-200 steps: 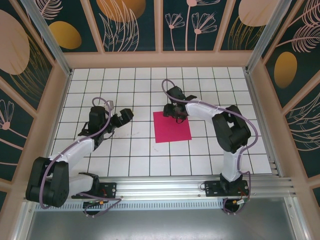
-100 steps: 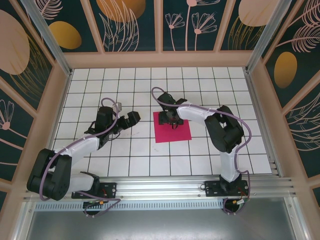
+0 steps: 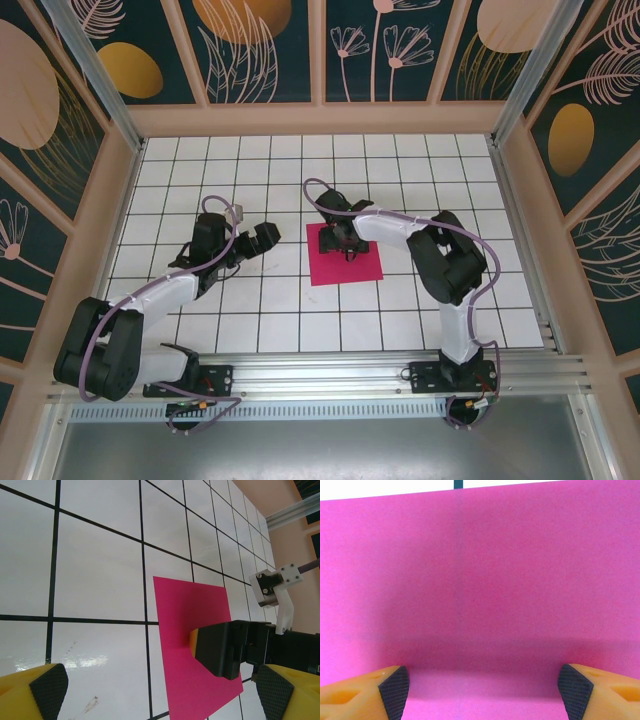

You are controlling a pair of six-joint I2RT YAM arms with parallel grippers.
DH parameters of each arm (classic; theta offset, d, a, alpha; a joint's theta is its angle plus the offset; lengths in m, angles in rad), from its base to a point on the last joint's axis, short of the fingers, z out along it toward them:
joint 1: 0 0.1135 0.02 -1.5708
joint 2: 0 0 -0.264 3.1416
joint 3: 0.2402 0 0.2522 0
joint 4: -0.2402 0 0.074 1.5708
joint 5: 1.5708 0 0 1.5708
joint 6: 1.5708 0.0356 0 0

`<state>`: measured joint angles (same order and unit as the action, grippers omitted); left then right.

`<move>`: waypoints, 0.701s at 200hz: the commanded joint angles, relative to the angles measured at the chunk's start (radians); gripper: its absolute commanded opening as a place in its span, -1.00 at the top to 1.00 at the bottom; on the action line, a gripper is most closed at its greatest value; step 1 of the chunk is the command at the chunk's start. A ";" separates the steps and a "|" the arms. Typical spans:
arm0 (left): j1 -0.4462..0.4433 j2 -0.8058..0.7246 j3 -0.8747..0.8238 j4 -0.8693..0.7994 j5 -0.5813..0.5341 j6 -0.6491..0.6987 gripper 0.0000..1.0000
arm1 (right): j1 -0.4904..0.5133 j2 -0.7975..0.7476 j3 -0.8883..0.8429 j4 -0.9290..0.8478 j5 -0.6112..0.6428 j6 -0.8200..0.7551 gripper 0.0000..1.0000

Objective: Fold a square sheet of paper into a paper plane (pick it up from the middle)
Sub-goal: Fold the square sheet of paper in half at the center of the table.

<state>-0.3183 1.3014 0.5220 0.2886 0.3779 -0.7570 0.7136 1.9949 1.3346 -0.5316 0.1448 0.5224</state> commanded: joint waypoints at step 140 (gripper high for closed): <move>-0.005 0.031 0.032 0.034 0.038 0.031 -0.97 | -0.011 -0.045 0.039 -0.048 0.013 0.018 -0.71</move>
<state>-0.3183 1.3289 0.5232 0.3145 0.3973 -0.7525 0.7132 1.9980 1.3540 -0.5549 0.1497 0.5304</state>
